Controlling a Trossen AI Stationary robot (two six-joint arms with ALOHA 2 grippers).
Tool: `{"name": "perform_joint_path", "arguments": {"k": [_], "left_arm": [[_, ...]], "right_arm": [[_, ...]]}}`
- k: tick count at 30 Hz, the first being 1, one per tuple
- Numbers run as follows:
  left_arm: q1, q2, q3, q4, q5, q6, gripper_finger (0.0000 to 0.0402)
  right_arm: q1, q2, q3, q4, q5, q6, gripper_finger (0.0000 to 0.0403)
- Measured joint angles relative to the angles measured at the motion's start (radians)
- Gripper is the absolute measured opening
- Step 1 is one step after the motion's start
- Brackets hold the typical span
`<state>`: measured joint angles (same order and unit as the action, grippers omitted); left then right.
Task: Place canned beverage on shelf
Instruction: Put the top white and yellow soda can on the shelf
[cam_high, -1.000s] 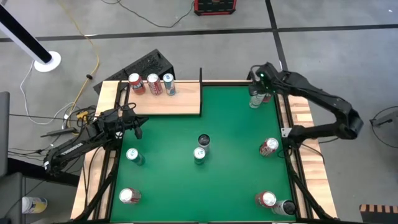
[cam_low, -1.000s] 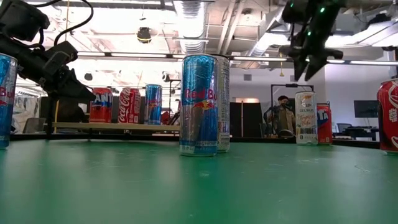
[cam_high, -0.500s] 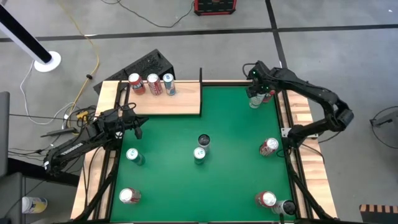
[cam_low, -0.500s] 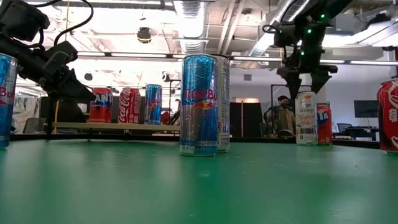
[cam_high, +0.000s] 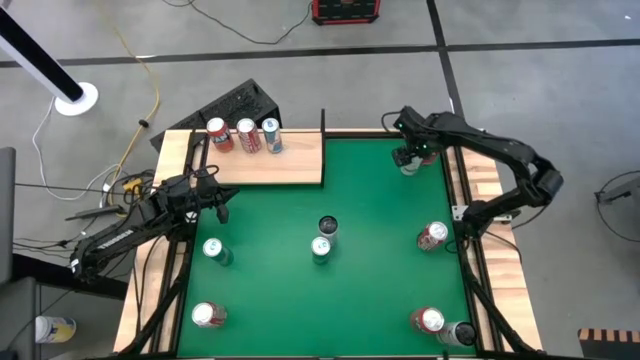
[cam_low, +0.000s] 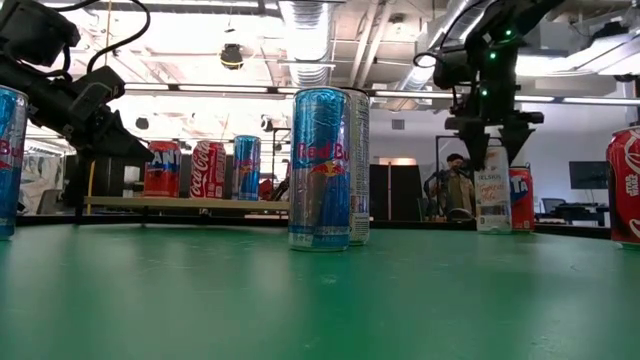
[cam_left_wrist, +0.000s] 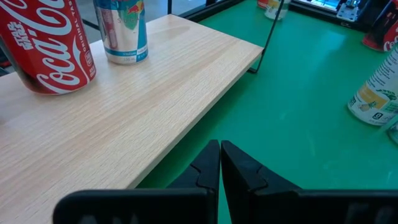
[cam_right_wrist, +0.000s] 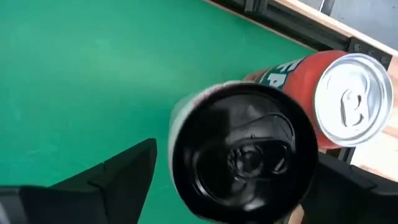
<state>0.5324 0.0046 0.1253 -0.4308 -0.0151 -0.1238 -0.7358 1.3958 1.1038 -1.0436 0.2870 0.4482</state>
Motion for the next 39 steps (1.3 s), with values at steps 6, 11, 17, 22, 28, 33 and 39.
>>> {"name": "perform_joint_path", "arguments": {"k": [6, 11, 17, 22, 28, 33, 39], "left_arm": [[0.000, 0.000, 0.000, 0.000, 0.000, 0.000, 0.0000], [0.000, 0.000, 0.000, 0.000, 0.000, 0.000, 0.0000], [0.000, 0.000, 0.000, 0.000, 0.000, 0.000, 0.0000], [0.000, 0.000, 0.000, 0.000, 0.000, 0.000, 0.0000], [0.000, 0.000, 0.000, 0.000, 0.000, 0.000, 0.0000], [0.000, 0.000, 0.000, 0.000, 0.000, 0.000, 0.0000], [0.000, 0.000, 0.000, 0.000, 0.000, 0.000, 0.0000]], "right_arm": [[0.033, -0.027, 0.000, 0.019, 0.013, -0.003, 0.0289], [0.059, -0.046, 0.000, 0.028, 0.024, -0.007, 0.0270], [0.144, -0.049, 0.075, 0.049, 0.026, -0.018, 0.0270], [0.240, -0.049, 0.184, 0.196, 0.026, -0.090, 0.0270], [0.322, -0.050, 0.276, 0.518, 0.033, -0.290, 0.0270], [0.335, 0.035, 0.381, 0.622, -0.024, -0.389, 0.0270], [0.313, 0.306, 0.672, 0.449, -0.084, -0.451, 0.0270]]}}
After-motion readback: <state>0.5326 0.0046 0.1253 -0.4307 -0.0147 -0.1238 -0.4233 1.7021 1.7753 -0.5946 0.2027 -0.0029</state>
